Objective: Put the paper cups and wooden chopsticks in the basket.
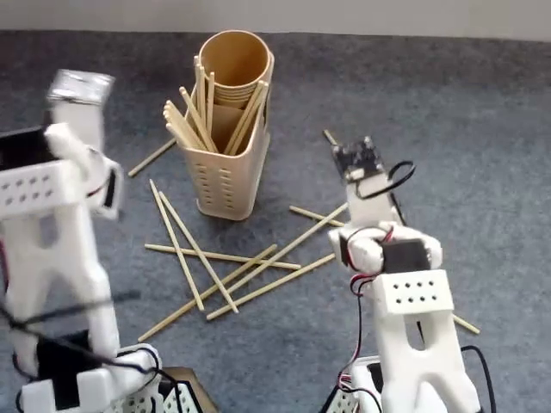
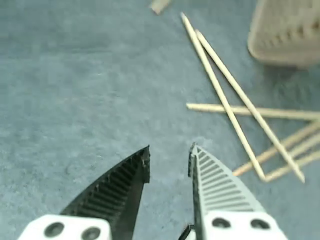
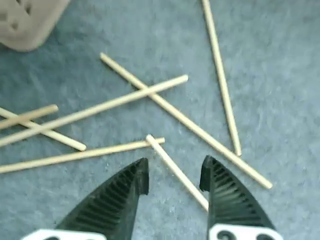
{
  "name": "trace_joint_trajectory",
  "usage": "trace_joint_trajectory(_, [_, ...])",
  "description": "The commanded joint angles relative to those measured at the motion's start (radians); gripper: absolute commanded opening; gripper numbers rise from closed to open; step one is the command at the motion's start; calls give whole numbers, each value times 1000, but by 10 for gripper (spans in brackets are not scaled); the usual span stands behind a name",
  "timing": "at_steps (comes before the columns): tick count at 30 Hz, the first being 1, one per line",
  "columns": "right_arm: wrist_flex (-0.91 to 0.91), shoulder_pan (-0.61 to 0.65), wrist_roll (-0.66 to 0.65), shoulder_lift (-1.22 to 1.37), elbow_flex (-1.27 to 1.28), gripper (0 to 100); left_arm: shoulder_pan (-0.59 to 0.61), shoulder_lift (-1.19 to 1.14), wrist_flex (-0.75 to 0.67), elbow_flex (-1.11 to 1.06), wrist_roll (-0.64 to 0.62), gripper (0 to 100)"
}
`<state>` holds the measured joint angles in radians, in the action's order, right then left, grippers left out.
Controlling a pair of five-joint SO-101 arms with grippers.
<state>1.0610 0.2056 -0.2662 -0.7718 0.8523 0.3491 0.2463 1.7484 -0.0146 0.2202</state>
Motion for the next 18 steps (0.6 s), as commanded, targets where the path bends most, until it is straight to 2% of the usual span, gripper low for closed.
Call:
trace_joint_trajectory(1, [-133, -12, -11, -1, 173, 177, -136, -41, 38, -133, 199, 162])
trace_joint_trajectory(5, [-266, -12, -9, -8, 331, 177, -266, -18, 3, -420, 405, 162])
trace_joint_trajectory(8, [-355, -12, -9, -8, 421, 177, -277, -10, -121, -524, 404, 216])
trace_joint_trajectory(11, [-378, -13, -9, -8, 463, 177, -263, -10, -239, -555, 252, 297])
trace_joint_trajectory(18, [-378, -12, -9, -8, 466, 177, -255, -2, -345, -561, 20, 298])
